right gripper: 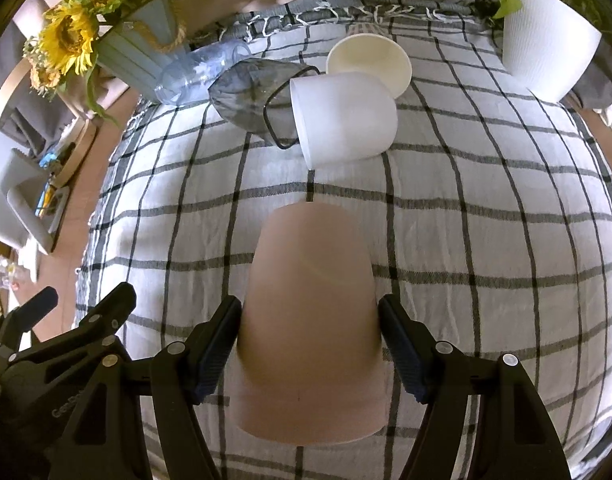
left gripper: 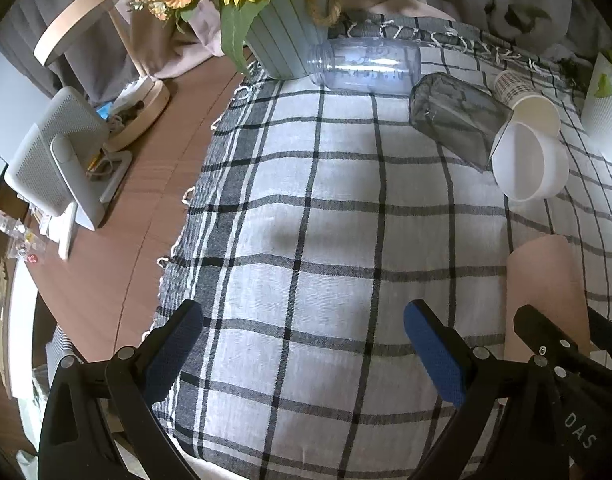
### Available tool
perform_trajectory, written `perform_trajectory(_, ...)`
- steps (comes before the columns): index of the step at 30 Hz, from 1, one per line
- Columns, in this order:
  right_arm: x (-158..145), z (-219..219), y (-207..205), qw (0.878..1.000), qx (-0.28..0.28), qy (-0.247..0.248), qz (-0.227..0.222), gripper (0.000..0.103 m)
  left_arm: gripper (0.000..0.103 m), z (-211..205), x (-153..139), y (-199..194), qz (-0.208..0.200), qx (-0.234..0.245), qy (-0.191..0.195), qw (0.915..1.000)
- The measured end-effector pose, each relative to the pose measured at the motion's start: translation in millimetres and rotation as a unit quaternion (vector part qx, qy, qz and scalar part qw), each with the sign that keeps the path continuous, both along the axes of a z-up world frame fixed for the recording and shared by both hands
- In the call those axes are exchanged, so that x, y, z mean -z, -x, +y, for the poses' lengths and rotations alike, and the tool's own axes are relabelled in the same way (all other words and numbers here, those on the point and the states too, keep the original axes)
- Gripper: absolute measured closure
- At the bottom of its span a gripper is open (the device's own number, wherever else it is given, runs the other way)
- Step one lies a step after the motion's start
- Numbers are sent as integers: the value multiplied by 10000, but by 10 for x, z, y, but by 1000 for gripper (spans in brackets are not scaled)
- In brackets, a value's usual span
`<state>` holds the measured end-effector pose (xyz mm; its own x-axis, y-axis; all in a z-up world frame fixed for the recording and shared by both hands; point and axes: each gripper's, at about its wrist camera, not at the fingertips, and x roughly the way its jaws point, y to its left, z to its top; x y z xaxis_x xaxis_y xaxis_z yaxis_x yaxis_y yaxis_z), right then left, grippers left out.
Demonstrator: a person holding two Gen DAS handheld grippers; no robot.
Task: Flip cup upside down
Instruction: 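Rotate the held pink cup with the right gripper, rim toward the table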
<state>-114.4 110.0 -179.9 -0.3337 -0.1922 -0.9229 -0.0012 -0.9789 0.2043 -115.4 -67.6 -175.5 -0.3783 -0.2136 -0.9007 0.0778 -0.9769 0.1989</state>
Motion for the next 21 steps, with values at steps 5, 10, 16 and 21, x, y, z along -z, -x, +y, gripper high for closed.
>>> perform_trajectory(5,-55,15,-24,10000,30,81,40,31,1,-11,-65,-20,34,-14,-41,10000)
perform_trajectory(10,-286,84,-80,9995,159,40,265,30,1,48,-225,-62,128,125,-82,9998)
perform_trajectory(16,-677,391,-215,9965,651,-134,510,30,1,312,-455,-68,140,618,-592,9962)
perform_trajectory(21,-917,718,-336,9913,1051,-300,736,30,1,668,-492,3,-13,1088,-955,9895)
